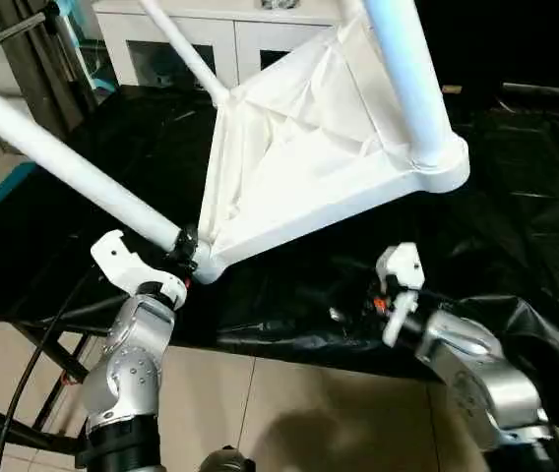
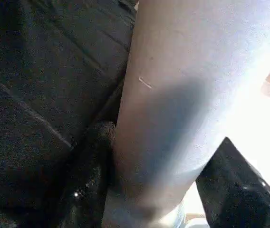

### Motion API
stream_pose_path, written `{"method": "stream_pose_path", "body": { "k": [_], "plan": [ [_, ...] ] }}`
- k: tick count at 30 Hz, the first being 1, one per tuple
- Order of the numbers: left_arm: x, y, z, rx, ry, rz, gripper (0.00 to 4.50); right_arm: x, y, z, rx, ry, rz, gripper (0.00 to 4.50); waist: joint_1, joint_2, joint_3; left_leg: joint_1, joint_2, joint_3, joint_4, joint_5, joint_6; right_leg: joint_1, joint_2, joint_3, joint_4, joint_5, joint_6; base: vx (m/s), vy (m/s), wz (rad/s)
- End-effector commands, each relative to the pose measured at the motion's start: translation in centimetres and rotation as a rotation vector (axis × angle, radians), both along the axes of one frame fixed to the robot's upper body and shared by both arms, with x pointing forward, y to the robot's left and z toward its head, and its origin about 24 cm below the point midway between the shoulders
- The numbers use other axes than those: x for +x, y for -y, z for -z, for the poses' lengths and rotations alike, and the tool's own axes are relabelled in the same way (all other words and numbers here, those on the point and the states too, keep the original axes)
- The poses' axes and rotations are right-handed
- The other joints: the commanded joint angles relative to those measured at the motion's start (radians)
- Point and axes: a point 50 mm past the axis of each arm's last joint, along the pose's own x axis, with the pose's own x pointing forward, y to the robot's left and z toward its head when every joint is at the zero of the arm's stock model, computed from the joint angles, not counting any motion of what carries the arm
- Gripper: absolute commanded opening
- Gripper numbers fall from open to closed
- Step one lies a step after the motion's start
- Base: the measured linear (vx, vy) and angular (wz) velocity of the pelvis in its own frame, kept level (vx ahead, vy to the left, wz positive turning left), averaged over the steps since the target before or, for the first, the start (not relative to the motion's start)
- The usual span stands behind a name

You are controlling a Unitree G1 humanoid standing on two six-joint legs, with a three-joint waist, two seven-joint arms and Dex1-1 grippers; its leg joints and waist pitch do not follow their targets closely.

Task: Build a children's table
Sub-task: Flip table

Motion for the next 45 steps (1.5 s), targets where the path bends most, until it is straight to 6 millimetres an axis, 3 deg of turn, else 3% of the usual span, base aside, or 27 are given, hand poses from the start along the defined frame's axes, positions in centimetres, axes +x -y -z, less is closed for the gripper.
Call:
{"method": "stream_pose_path", "body": {
  "k": [1, 4, 7, 8, 9, 10, 12, 13, 19, 24, 26, 29, 45],
  "plan": [
    [0.4, 2.1, -0.7, -0.091, 0.032, 0.053, 2.26, 1.0, 0.4, -0.3, 0.064, -0.033, 0.095, 4.50, -0.010, -0.010, -0.058, 0.031, 0.090, -0.041, -0.085, -0.103, 0.036, 0.016, -0.101, 0.055, -0.070, 0.136, -0.173, 0.000, 0.000, 0.00],
    [0.2, 2.5, -0.7, -0.095, 0.031, 0.070, 2.26, 3.0, -0.1, -0.2, 0.217, -0.133, 0.232, 4.50, -0.012, -0.010, -0.058, 0.032, 0.088, -0.039, -0.088, -0.111, 0.023, 0.014, -0.103, 0.056, -0.068, 0.138, -0.184, 0.000, 0.000, 0.00],
    [0.2, 2.5, -0.7, -0.094, 0.030, 0.074, 2.26, 3.3, -0.4, -0.4, 0.255, -0.149, 0.238, 4.50, -0.012, -0.008, -0.059, 0.033, 0.089, -0.038, -0.087, -0.104, 0.011, 0.015, -0.102, 0.056, -0.069, 0.130, -0.175, 0.000, 0.000, 0.00],
    [0.2, 2.6, -0.8, -0.083, 0.031, 0.083, 2.26, 4.1, -0.9, -0.9, 0.336, -0.169, 0.238, 4.50, -0.012, -0.013, -0.060, 0.030, 0.088, -0.036, -0.085, -0.080, 0.016, 0.016, -0.103, 0.056, -0.064, 0.178, -0.168, 0.000, 0.000, 0.00],
    [0.2, 2.6, -0.8, -0.080, 0.033, 0.085, 2.26, 4.3, -1.1, -1.0, 0.358, -0.172, 0.235, 4.50, -0.012, -0.011, -0.061, 0.029, 0.088, -0.037, -0.086, -0.076, 0.016, 0.018, -0.105, 0.055, -0.063, 0.183, -0.168, 0.000, 0.000, 0.00],
    [0.3, 2.7, -0.9, -0.069, 0.033, 0.089, 2.26, 4.8, -1.4, -1.4, 0.399, -0.176, 0.225, 4.50, -0.011, -0.020, -0.061, 0.031, 0.088, -0.035, -0.084, -0.069, 0.021, 0.017, -0.103, 0.054, -0.063, 0.192, -0.164, 0.000, 0.000, 0.00],
    [0.3, 2.7, -0.9, -0.059, 0.032, 0.092, 2.26, 5.2, -1.7, -1.8, 0.438, -0.180, 0.217, 4.50, -0.010, -0.013, -0.061, 0.030, 0.088, -0.034, -0.084, -0.066, 0.022, 0.016, -0.104, 0.054, -0.062, 0.190, -0.160, 0.000, 0.000, 0.00],
    [0.3, 2.7, -0.9, -0.058, 0.032, 0.092, 2.26, 5.3, -1.7, -1.9, 0.447, -0.181, 0.215, 4.50, -0.010, -0.020, -0.062, 0.030, 0.088, -0.034, -0.084, -0.057, 0.024, 0.018, -0.104, 0.053, -0.060, 0.194, -0.157, 0.000, 0.000, 0.00],
    [0.1, 2.8, -0.8, -0.051, 0.030, 0.094, 2.26, 6.3, -2.6, -2.6, 0.500, -0.189, 0.192, 4.50, -0.009, -0.018, -0.064, 0.032, 0.088, -0.032, -0.082, -0.034, 0.017, 0.017, -0.103, 0.051, -0.058, 0.226, -0.149, 0.000, 0.000, 0.00],
    [-0.1, 3.4, -0.6, -0.036, 0.024, 0.127, 2.25, 8.0, -2.8, -2.6, 0.553, -0.267, 0.307, 4.50, -0.014, -0.019, -0.069, 0.028, 0.085, -0.028, -0.079, -0.018, 0.014, 0.016, -0.103, 0.051, -0.051, 0.239, -0.156, 0.000, 0.000, 0.00],
    [-0.2, 3.6, -0.6, -0.021, 0.023, 0.146, 2.25, 8.5, -2.7, -2.3, 0.596, -0.309, 0.349, 4.21, -0.019, -0.019, -0.074, 0.025, 0.081, -0.025, -0.071, 0.026, 0.030, 0.013, -0.099, 0.050, -0.045, 0.300, -0.163, 0.000, 0.000, 0.00],
    [-0.3, 3.7, -0.5, -0.015, 0.021, 0.154, 2.25, 8.6, -2.5, -2.4, 0.671, -0.330, 0.358, 4.01, -0.026, -0.019, -0.071, 0.024, 0.082, -0.022, -0.072, 0.000, 0.047, 0.011, -0.100, 0.049, -0.047, 0.292, -0.169, 0.000, 0.000, 0.00],
    [-0.4, 3.6, -0.2, 0.022, 0.015, 0.175, 2.25, 9.4, -1.7, -2.4, 0.694, -0.327, 0.406, 2.54, -0.030, -0.014, -0.073, 0.025, 0.083, -0.018, -0.070, -0.007, 0.047, 0.011, -0.100, 0.046, -0.046, 0.273, -0.188, 0.000, 0.000, 0.00]
  ]
}}
